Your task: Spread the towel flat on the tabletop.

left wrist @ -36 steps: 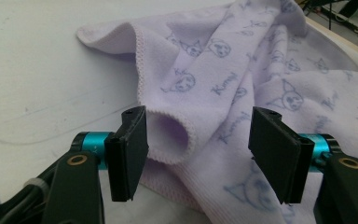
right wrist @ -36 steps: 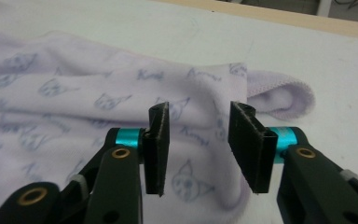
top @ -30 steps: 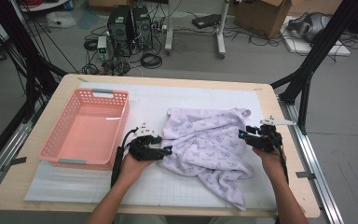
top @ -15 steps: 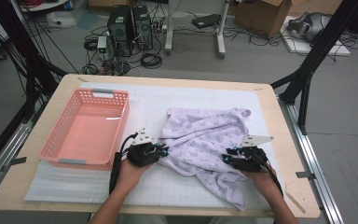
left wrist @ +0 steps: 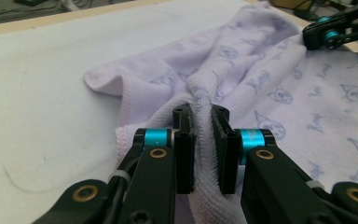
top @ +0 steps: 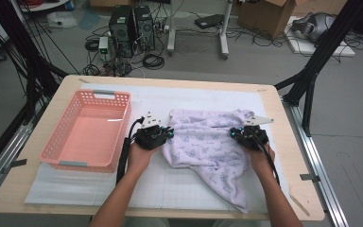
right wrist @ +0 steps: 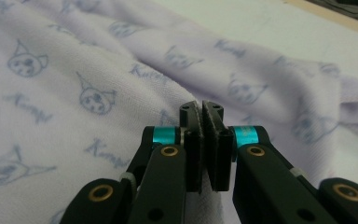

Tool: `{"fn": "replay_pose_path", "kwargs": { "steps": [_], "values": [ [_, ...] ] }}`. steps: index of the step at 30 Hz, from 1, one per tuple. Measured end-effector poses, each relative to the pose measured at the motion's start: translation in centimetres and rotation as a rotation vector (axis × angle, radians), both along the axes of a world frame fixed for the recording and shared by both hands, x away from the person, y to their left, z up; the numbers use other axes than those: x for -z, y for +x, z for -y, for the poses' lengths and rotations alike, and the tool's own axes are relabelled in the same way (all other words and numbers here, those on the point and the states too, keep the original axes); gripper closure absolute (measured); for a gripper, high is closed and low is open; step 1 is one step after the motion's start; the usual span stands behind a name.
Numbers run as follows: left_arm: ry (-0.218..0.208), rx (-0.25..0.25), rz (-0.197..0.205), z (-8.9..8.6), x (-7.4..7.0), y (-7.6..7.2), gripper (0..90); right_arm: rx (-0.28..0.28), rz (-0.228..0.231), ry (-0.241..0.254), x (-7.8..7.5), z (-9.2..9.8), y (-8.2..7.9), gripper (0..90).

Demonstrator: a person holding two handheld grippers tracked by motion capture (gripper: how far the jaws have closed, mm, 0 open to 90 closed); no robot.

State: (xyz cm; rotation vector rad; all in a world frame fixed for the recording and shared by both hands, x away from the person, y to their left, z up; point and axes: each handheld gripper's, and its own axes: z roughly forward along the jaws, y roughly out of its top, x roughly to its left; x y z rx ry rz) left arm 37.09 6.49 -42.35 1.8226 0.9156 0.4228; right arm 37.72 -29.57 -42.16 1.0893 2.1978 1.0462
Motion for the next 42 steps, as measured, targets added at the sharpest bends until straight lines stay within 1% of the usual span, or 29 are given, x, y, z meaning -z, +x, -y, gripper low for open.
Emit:
{"fn": "replay_pose_path", "kwargs": {
  "steps": [2, 4, 6, 7, 8, 9, 10, 12, 14, 15, 16, 17, 18, 19, 20, 22, 23, 25, 27, 29, 30, 31, 32, 33, 34, 36, 37, 39, 42],
  "values": [
    [0.017, -0.025, -0.002, 0.3, 0.3, 0.8, 81.1, 0.023, 0.016, -0.013, -0.2, -0.2, 0.9, 86.9],
    [0.005, -0.049, -0.002, 0.7, 0.7, 1.0, 78.0, 0.051, 0.027, -0.017, -0.3, -0.2, 1.7, 87.0],
    [-0.024, -0.071, -0.017, 0.9, 0.9, 1.1, 63.9, 0.106, 0.038, -0.027, -0.6, -0.1, 2.4, 87.1],
    [-0.024, -0.071, -0.017, 0.9, 0.9, 1.1, 58.6, 0.106, 0.038, -0.027, -0.6, -0.1, 2.4, 87.1],
    [-0.031, -0.062, -0.024, 0.8, 0.9, 1.1, 58.6, 0.137, 0.046, -0.040, -0.6, 0.2, 2.8, 87.1],
    [-0.038, -0.062, -0.031, 0.6, 0.7, 0.9, 46.9, 0.202, 0.050, -0.036, -0.8, 1.2, 3.3, 87.1],
    [-0.052, -0.055, -0.030, 0.3, 0.5, 0.7, 44.2, 0.234, 0.048, -0.028, -0.9, 1.7, 3.4, 87.1],
    [-0.072, -0.045, -0.015, -0.1, 0.2, 0.2, 44.4, 0.279, 0.068, -0.020, -1.1, 2.5, 3.5, 87.1],
    [-0.090, -0.012, -0.012, -0.5, 0.0, -0.4, 44.9, 0.302, 0.053, -0.006, -1.1, 2.9, 3.4, 86.1],
    [-0.090, -0.012, -0.012, -0.5, 0.0, -0.4, 45.5, 0.302, 0.053, -0.006, -1.1, 2.9, 3.4, 86.1],
    [-0.087, 0.008, -0.014, -0.6, 0.0, -0.8, 46.1, 0.284, 0.033, 0.013, -1.1, 3.0, 3.3, 79.7],
    [-0.086, 0.057, -0.019, -0.6, 0.1, -1.4, 47.6, 0.277, 0.031, 0.013, -1.2, 2.9, 3.2, 75.3],
    [-0.086, 0.057, -0.019, -0.6, 0.1, -1.4, 48.1, 0.265, 0.028, 0.023, -1.3, 2.8, 3.0, 71.8],
    [-0.083, 0.079, -0.025, -0.5, 0.3, -1.8, 48.1, 0.251, 0.025, 0.035, -1.5, 2.6, 2.8, 67.5],
    [-0.077, 0.132, -0.055, -0.2, 0.6, -2.3, 48.1, 0.241, 0.030, 0.038, -1.8, 2.5, 2.5, 64.5],
    [-0.042, 0.189, -0.099, 0.4, 0.8, -2.7, 45.8, 0.215, 0.026, 0.064, -2.3, 2.3, 1.9, 61.4],
    [-0.033, 0.208, -0.104, 0.8, 0.8, -3.0, 44.1, 0.203, 0.032, 0.065, -2.6, 2.2, 1.6, 60.0],
    [-0.031, 0.224, -0.080, 1.5, 1.0, -3.6, 43.8, 0.176, 0.044, 0.077, -3.0, 2.1, 0.7, 58.7],
    [0.013, 0.245, -0.091, 2.3, 1.4, -3.9, 43.5, 0.162, 0.053, 0.075, -3.1, 2.1, -0.3, 57.4],
    [0.069, 0.266, -0.121, 2.9, 2.1, -3.9, 43.0, 0.143, 0.044, 0.093, -2.9, 2.5, -1.3, 57.1],
    [0.069, 0.266, -0.121, 2.9, 2.1, -3.9, 42.8, 0.137, 0.045, 0.092, -2.8, 2.7, -1.8, 57.0],
    [0.113, 0.270, -0.135, 3.4, 2.5, -4.0, 42.9, 0.125, 0.040, 0.107, -2.6, 2.9, -2.3, 56.8],
    [0.117, 0.267, -0.135, 3.6, 2.6, -4.0, 43.8, 0.117, 0.033, 0.119, -2.4, 3.1, -2.8, 56.1],
    [0.117, 0.267, -0.135, 3.6, 2.6, -4.0, 46.9, 0.115, 0.027, 0.128, -2.3, 3.3, -3.2, 55.9],
    [0.141, 0.253, -0.125, 3.7, 2.6, -4.1, 51.9, 0.104, 0.018, 0.139, -2.1, 3.6, -3.6, 55.9],
    [0.149, 0.245, -0.126, 3.5, 2.5, -4.0, 67.6, 0.085, 0.006, 0.154, -1.8, 3.9, -4.3, 55.9],
    [0.145, 0.244, -0.132, 3.4, 2.5, -4.0, 73.4, 0.080, 0.000, 0.155, -1.6, 4.0, -4.7, 55.9],
    [0.134, 0.244, -0.143, 3.1, 2.4, -4.0, 78.1, 0.068, -0.008, 0.148, -1.1, 4.1, -5.2, 55.9],
    [0.122, 0.237, -0.133, 2.6, 2.0, -4.2, 80.0, 0.059, -0.017, 0.137, -0.4, 4.2, -5.9, 55.9]
  ]
}}
